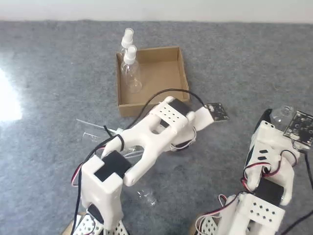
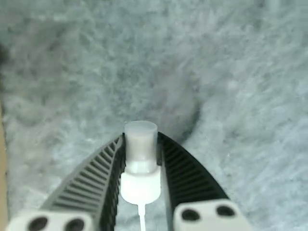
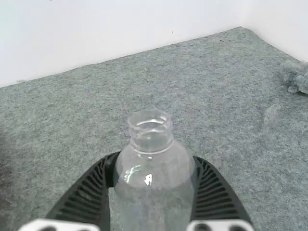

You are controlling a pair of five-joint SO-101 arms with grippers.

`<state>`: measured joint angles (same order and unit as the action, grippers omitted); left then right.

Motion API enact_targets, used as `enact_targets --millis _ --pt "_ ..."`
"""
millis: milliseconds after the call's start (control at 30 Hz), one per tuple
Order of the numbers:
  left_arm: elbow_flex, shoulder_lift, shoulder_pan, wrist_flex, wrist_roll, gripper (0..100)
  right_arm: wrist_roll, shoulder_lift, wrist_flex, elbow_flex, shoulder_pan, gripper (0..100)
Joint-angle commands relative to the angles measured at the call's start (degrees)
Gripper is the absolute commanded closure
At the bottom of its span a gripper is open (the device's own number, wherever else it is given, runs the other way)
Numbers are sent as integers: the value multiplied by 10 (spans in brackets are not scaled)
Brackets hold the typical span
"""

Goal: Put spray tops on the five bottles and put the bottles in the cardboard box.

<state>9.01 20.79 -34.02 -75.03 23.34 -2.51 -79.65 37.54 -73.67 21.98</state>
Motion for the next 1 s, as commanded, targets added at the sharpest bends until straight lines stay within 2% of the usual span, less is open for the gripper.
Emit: enact_targets --millis 0,133,333,500,567,733,967 --pt "-16 -43 15 -10 -6 933 -4 -13 -12 27 -7 946" --pt "4 -43 15 -10 -6 836 -4 -13 -12 27 -7 946" --pt "7 -34 15 -10 -6 848 -4 -13 -12 27 -7 946" --pt "-36 39 16 -27 -6 849 -4 -13 -12 27 -7 946" --pt "-72 64 16 -54 -7 862 -4 -13 -12 27 -7 946" --pt "-130 102 15 -85 -5 964 -3 -13 -12 27 -7 946" --pt "-133 103 14 -86 -5 970 -3 -13 -12 27 -7 946"
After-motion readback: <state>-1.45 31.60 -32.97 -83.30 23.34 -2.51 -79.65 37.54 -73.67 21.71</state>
